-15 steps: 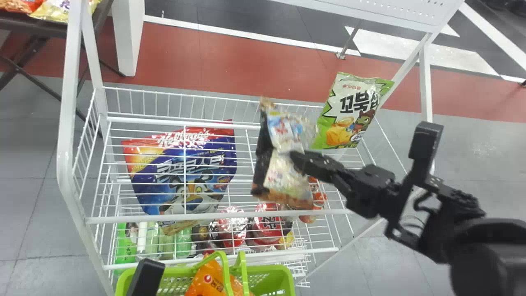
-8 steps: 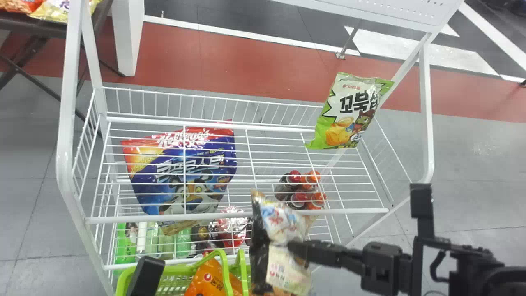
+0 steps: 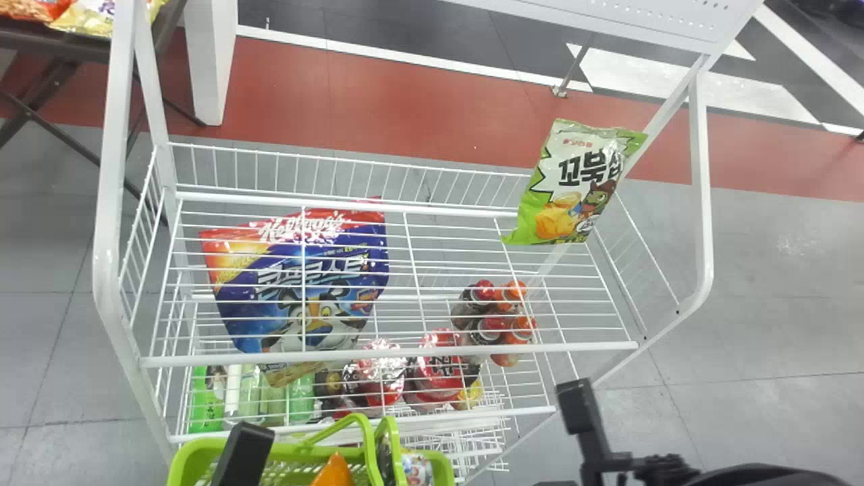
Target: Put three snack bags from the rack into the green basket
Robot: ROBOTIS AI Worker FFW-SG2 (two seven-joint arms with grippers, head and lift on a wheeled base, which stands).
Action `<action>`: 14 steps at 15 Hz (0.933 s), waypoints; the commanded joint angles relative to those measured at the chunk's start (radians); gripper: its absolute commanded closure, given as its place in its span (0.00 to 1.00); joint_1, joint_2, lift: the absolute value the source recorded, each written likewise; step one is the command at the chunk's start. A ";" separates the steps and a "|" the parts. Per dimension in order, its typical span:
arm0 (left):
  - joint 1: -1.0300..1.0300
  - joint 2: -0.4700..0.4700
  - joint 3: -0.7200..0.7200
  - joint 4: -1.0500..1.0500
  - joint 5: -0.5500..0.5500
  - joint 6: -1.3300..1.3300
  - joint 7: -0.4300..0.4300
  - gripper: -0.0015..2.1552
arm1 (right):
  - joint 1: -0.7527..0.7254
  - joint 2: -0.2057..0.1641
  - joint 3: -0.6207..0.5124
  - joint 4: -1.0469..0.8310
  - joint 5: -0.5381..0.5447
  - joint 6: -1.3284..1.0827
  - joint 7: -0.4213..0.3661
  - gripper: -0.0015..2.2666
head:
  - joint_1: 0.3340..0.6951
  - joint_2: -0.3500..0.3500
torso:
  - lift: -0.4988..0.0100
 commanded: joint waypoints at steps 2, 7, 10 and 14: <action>0.000 -0.003 -0.006 -0.009 -0.001 0.007 -0.001 0.62 | -0.049 -0.004 0.097 0.121 0.033 -0.086 -0.012 0.98 | 1.00 0.00 | 0.98; 0.002 -0.003 -0.006 -0.015 -0.001 0.007 -0.003 0.62 | -0.115 -0.014 0.250 0.254 0.154 -0.172 -0.084 0.98 | 1.00 0.00 | 0.98; 0.000 -0.003 -0.003 -0.014 0.001 0.007 -0.008 0.62 | -0.124 -0.026 0.273 0.270 0.188 -0.153 -0.104 0.76 | 1.00 0.00 | 0.98; 0.000 -0.003 0.001 -0.011 0.001 0.007 -0.006 0.62 | -0.038 -0.034 0.137 0.076 0.104 -0.034 -0.053 0.00 | 1.00 0.00 | 0.98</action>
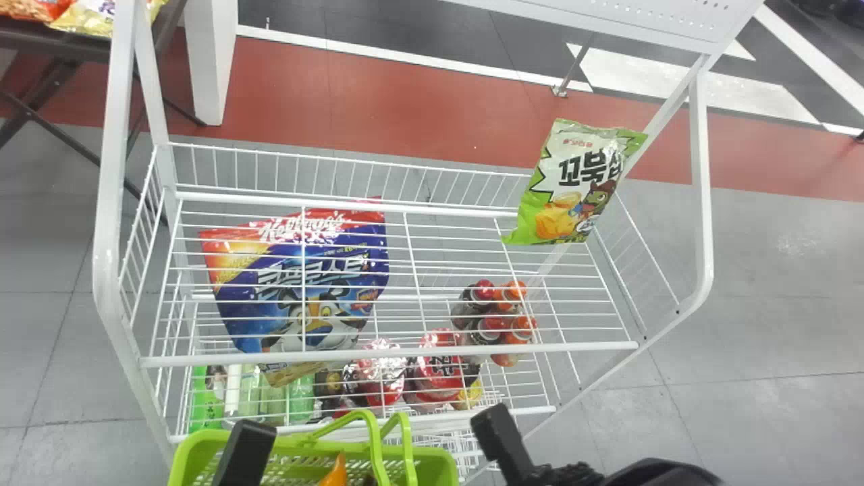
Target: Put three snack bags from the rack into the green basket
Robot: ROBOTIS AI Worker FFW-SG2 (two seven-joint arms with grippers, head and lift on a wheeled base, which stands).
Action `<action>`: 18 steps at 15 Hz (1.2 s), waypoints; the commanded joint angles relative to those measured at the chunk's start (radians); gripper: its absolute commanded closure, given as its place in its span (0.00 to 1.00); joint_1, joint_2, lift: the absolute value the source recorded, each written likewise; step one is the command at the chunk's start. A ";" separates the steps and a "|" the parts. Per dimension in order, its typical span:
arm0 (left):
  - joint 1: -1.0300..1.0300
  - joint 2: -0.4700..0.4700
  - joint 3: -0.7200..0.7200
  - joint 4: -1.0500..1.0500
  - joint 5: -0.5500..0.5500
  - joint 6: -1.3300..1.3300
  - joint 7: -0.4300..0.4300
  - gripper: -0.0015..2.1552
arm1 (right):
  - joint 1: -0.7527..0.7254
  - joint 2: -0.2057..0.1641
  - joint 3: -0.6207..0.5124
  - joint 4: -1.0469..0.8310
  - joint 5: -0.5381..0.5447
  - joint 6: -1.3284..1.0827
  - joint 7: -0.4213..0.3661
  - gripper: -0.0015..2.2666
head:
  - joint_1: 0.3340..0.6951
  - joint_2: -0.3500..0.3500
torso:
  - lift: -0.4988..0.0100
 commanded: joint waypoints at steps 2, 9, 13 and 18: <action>-0.001 -0.003 0.002 0.005 0.000 0.007 0.003 0.62 | 0.088 0.007 -0.153 -0.208 -0.097 0.098 0.032 0.02 | 1.00 0.00 | 0.98; -0.003 -0.003 0.002 0.008 0.001 0.007 0.001 0.62 | 0.188 0.111 -0.380 -0.410 -0.278 -0.230 0.032 0.04 | 1.00 0.00 | 0.98; 0.000 -0.003 -0.001 0.012 0.003 0.007 0.003 0.62 | 0.225 0.153 -0.347 -0.409 -0.315 -0.604 -0.131 0.04 | 1.00 0.00 | 0.98; 0.008 -0.003 -0.011 0.023 0.004 0.007 0.000 0.62 | 0.282 0.191 -0.225 -0.355 -0.287 -1.080 -0.438 0.05 | 1.00 0.00 | 0.98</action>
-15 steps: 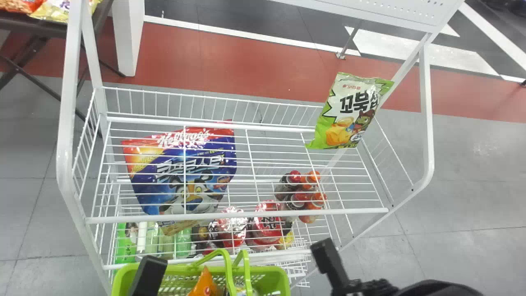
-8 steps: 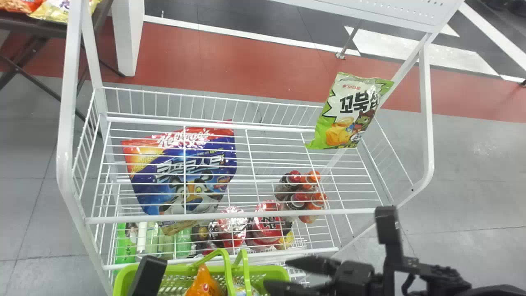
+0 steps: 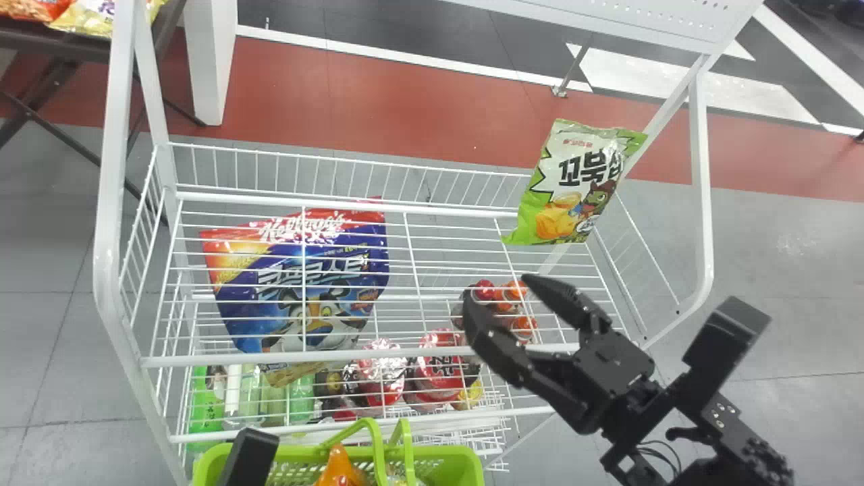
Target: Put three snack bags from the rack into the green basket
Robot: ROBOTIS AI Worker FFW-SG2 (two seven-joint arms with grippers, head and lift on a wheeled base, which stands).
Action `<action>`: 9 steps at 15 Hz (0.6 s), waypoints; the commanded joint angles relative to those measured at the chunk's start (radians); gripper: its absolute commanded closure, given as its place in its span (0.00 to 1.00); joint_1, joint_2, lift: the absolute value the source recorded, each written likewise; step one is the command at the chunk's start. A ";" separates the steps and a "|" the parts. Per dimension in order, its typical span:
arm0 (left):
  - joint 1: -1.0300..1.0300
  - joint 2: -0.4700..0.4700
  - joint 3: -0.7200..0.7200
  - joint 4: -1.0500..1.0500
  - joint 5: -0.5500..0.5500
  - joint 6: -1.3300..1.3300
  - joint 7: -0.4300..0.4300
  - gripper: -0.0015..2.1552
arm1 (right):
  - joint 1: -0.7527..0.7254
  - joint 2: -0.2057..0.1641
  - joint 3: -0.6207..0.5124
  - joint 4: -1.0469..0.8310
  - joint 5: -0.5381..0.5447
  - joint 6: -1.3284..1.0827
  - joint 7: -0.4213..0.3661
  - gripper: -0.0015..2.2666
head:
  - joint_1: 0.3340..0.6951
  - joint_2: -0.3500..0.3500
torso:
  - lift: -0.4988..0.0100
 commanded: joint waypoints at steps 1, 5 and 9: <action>0.004 -0.003 -0.004 0.002 0.000 0.007 -0.001 0.62 | 0.024 0.010 0.050 0.046 0.018 -0.190 -0.058 0.05 | 1.00 0.00 | 0.98; 0.013 -0.003 -0.004 0.018 0.000 0.007 -0.005 0.62 | 0.078 0.010 0.062 0.047 0.058 -0.193 -0.153 0.05 | 1.00 0.00 | 0.98; 0.015 -0.003 -0.004 0.028 0.004 0.007 -0.010 0.62 | 0.084 0.020 0.061 0.049 0.083 -0.233 -0.161 0.06 | 1.00 0.00 | 0.98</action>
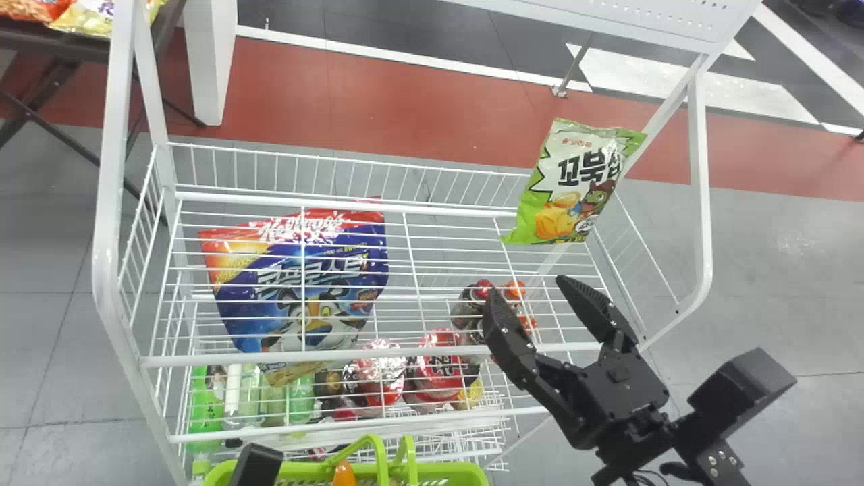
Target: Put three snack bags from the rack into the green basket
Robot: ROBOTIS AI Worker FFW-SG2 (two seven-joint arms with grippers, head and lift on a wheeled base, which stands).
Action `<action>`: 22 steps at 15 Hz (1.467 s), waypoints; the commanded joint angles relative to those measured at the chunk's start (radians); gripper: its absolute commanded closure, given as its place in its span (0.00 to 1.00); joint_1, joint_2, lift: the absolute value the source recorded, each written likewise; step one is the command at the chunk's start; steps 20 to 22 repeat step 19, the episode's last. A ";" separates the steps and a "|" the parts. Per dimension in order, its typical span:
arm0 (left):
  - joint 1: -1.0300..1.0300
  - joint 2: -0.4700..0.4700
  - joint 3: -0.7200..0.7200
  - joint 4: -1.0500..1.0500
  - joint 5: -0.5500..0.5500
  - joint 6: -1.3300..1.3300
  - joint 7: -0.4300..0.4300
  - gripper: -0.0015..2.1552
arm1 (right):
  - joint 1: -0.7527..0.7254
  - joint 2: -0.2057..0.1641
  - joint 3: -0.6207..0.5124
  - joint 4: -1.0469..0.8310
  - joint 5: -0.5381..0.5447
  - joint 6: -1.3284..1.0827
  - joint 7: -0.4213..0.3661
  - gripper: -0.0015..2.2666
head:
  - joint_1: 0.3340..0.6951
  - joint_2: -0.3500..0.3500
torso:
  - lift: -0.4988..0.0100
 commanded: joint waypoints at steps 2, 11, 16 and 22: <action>0.003 -0.003 0.000 0.006 0.002 0.007 0.000 0.62 | -0.001 0.006 -0.006 -0.016 0.023 -0.029 -0.001 0.06 | 1.00 0.00 | 0.98; 0.012 -0.003 -0.003 -0.005 0.002 0.007 -0.002 0.62 | -0.005 0.012 -0.008 0.008 0.025 -0.063 -0.001 0.06 | 1.00 0.00 | 0.98; 0.015 -0.003 -0.005 -0.009 0.000 0.007 0.001 0.62 | -0.007 0.003 -0.009 0.007 0.034 -0.097 -0.013 0.06 | 1.00 0.00 | 0.98; 0.015 -0.003 -0.006 -0.011 -0.002 0.007 0.001 0.62 | -0.008 0.003 -0.009 0.008 0.033 -0.097 -0.013 0.06 | 1.00 0.00 | 0.98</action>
